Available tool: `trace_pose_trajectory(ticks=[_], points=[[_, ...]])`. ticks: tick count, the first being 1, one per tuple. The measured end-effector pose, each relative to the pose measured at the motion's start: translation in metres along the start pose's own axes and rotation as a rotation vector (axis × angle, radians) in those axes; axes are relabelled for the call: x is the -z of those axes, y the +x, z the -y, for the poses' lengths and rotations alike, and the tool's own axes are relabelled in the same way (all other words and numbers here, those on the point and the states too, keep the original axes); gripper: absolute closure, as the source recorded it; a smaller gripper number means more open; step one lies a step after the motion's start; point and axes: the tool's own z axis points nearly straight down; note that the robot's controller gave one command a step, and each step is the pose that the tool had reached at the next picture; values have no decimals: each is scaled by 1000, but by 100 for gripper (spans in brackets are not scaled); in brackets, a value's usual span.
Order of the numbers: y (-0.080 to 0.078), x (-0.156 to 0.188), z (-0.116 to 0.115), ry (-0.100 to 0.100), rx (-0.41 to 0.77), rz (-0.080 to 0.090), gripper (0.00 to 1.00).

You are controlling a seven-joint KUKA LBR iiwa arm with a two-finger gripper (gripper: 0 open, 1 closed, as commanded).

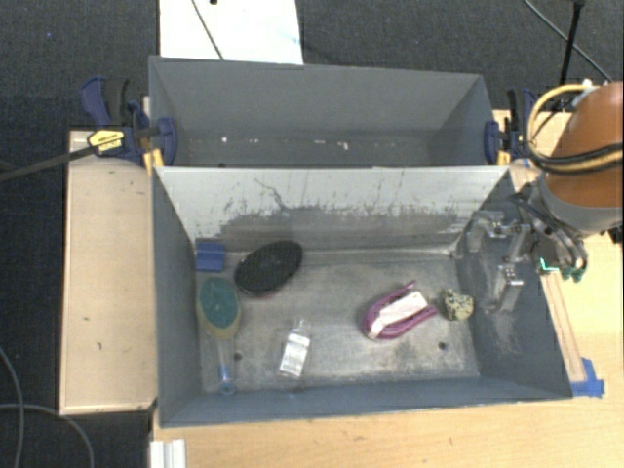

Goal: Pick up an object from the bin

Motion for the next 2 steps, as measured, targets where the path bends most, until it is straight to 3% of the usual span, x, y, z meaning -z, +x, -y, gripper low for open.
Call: trace_pose_trajectory(ticks=[1,2], points=[[-16,-124,11,0,390,3,0],[-6,-132,26,0,398,8,0]])
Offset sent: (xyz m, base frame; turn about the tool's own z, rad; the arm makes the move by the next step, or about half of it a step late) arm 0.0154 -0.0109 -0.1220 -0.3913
